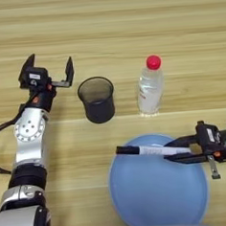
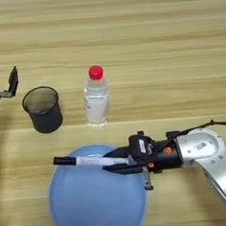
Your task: Move the objects on the table
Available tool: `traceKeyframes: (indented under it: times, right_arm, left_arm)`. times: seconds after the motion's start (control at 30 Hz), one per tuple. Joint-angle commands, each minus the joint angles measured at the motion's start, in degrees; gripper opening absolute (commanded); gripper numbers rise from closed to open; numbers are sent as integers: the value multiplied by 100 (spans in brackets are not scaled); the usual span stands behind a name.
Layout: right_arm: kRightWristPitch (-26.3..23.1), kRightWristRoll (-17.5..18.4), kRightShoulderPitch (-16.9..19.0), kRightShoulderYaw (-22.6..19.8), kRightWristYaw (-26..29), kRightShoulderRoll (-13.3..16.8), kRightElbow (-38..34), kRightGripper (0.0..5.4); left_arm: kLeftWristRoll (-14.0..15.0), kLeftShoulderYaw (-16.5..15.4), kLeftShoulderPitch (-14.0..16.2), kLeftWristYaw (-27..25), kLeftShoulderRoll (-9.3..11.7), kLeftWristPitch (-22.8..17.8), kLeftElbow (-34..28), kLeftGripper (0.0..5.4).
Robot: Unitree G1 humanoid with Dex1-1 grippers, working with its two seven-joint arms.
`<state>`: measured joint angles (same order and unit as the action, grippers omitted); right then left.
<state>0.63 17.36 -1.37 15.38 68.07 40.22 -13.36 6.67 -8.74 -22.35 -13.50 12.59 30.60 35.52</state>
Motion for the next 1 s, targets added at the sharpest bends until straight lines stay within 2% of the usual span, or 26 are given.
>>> traceKeyframes:
  times: [0.03, 0.43, 0.6, 0.8, 0.9, 1.0]
  right_arm:
    - [-76, 91, -107, -144, -8, -1, 33, 76]
    - [-9, 149, -266, -663, -112, 6, 748, 76]
    - [99, 96, -428, -917, -151, 1, 1359, 76]
    - [291, -126, -616, -987, -199, -51, 2095, 76]
    - [425, -419, -744, -904, -327, -85, 2620, 76]
    - [545, -553, -795, -843, -312, -149, 2933, 76]
  left_arm:
    - [-38, 15, -100, -4, 16, 27, 27, 540]
    - [-31, 10, -85, -9, 18, 25, 7, 540]
    - [-27, 8, -75, -16, 18, 26, 3, 540]
    - [-28, 6, -67, -16, 20, 26, 3, 540]
    - [-28, 6, -66, -19, 18, 30, 9, 540]
    - [-27, 5, -64, -22, 20, 30, 6, 540]
